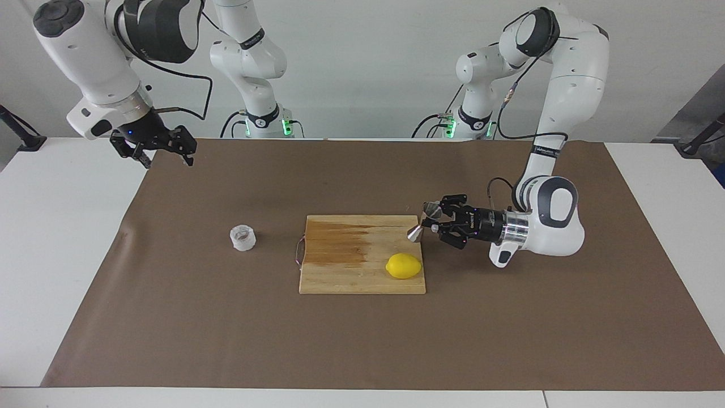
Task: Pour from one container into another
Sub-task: 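Lift and carry the steel cup with the left gripper onto the board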
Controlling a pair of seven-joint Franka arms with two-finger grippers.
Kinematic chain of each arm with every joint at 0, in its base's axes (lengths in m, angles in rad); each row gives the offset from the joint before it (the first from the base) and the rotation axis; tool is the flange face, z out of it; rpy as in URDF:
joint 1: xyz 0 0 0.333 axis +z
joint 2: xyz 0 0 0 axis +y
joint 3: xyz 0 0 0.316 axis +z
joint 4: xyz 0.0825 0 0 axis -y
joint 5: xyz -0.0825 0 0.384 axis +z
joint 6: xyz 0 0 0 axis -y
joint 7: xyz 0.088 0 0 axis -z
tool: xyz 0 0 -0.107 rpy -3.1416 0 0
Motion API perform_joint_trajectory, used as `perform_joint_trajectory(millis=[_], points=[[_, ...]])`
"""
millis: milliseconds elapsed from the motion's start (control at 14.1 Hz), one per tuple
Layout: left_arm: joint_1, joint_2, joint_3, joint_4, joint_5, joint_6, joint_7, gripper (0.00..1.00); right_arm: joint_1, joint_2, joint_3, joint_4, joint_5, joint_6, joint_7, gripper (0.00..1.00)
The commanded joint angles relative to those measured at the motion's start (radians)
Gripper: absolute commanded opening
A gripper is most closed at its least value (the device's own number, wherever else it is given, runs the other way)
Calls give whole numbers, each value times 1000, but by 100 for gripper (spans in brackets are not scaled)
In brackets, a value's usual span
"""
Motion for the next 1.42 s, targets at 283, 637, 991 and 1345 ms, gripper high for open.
perform_joint_trajectory(millis=[283, 637, 991, 1345], points=[[-194, -60, 19, -105, -287, 281, 53, 0, -7, -6, 6, -3, -8, -2, -10, 100], [-303, -69, 19, -153, -503, 461, 139, 0, -7, -6, 8, -3, -8, -2, -10, 100], [-312, -100, 23, -220, -585, 527, 214, 0, -7, -6, 6, -3, -8, -2, -10, 100], [-340, -102, 24, -234, -631, 576, 252, 0, -7, -6, 8, -3, -8, -2, -10, 100]])
